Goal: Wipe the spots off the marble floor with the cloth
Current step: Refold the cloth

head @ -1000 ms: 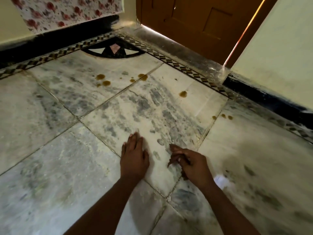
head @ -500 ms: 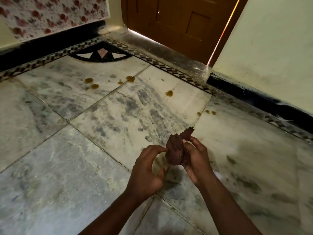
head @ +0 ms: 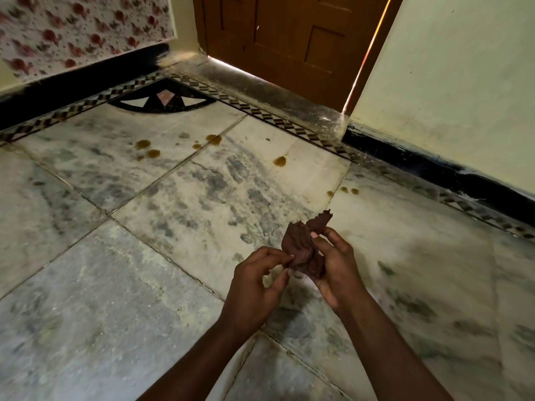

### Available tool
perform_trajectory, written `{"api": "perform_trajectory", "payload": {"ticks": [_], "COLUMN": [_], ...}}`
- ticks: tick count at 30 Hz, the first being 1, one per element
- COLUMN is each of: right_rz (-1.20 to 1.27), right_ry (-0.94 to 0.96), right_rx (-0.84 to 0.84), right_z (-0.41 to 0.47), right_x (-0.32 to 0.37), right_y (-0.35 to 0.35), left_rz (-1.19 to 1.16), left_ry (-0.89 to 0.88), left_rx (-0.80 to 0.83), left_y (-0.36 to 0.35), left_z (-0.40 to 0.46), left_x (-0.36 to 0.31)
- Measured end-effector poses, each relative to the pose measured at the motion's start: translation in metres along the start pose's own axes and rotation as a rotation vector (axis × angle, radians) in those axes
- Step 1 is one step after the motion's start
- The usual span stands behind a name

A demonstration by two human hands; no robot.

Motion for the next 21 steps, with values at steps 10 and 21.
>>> {"api": "perform_trajectory", "payload": {"ticks": [10, 21], "right_rz": [-0.016, 0.338], "right_ry": [0.018, -0.03], "right_rx": [-0.029, -0.125], "right_z": [-0.006, -0.012], "right_x": [0.004, -0.007], "right_y": [0.001, 0.011], "left_rz": [-0.013, -0.233], "left_ry": [0.067, 0.28], "left_rx": [0.067, -0.009], "left_y": [-0.006, -0.003], "left_z": [-0.003, 0.011], "left_x": [-0.01, -0.008]}}
Point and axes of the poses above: each hand's wrist, its own z-axis towards the middle knuckle, its own y-axis out of the back of the hand, x = y × z, the point moved 5 cm from there along z, towards the middle knuckle, and after that the axes turned 12 degrees about y, right-handed, at the moved point
